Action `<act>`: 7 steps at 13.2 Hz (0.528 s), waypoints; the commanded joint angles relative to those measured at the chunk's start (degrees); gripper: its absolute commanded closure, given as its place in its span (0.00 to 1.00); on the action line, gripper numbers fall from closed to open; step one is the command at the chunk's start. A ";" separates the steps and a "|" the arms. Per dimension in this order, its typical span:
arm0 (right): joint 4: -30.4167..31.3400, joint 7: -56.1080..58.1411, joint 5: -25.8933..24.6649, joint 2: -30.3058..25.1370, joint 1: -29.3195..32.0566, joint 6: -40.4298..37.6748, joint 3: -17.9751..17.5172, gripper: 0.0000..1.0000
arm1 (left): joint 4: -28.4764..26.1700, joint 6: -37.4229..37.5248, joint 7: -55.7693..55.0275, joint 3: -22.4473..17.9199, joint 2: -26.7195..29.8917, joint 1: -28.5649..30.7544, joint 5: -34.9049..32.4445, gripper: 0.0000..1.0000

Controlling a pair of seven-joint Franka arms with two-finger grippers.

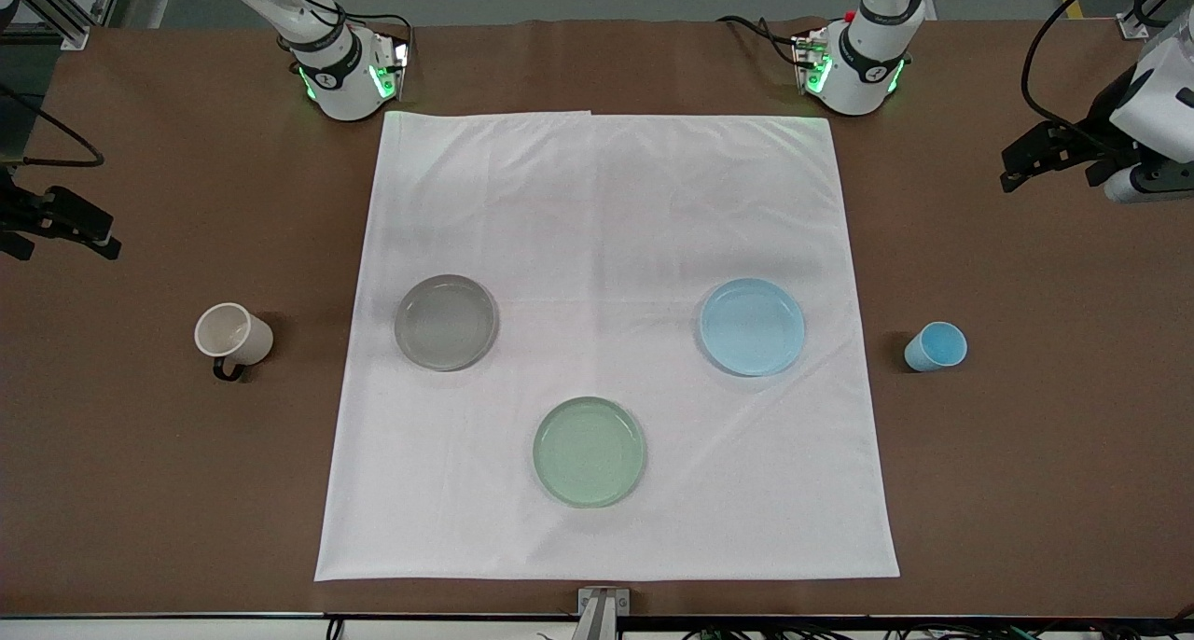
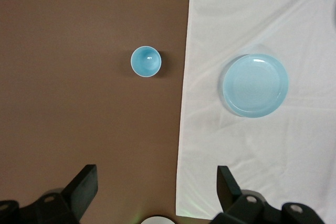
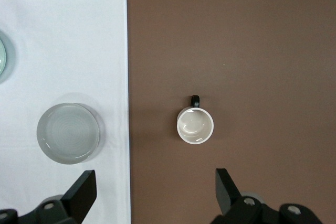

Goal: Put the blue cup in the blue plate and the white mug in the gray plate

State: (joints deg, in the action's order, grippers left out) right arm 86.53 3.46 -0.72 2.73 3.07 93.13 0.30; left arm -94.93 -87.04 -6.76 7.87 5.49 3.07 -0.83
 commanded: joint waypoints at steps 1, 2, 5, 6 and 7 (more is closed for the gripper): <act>-1.19 -0.56 -0.07 0.52 -0.09 -0.49 -0.04 0.00 | 1.33 1.26 1.22 0.04 -0.39 0.09 0.22 0.00; -1.19 -0.56 -0.07 0.52 -0.09 -0.49 -0.04 0.00 | 1.50 1.18 1.22 -0.05 -0.39 0.27 0.22 0.00; -1.11 -0.56 -0.16 0.78 0.09 -0.32 -0.04 0.00 | 1.77 1.09 1.22 -0.57 -2.48 0.71 -0.05 0.00; -1.19 -0.56 -0.16 1.22 0.09 -0.32 0.05 0.00 | 1.07 0.83 2.18 -0.67 -3.54 1.15 -0.04 0.00; -1.11 -0.64 -0.51 1.66 -0.08 -0.23 0.05 0.00 | -0.15 -0.57 2.28 -0.75 -4.51 1.85 -0.39 0.00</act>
State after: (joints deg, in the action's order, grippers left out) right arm 86.46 3.46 -0.72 3.08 3.08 93.16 0.34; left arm -94.99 -86.91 -6.28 7.24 3.85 3.68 -0.85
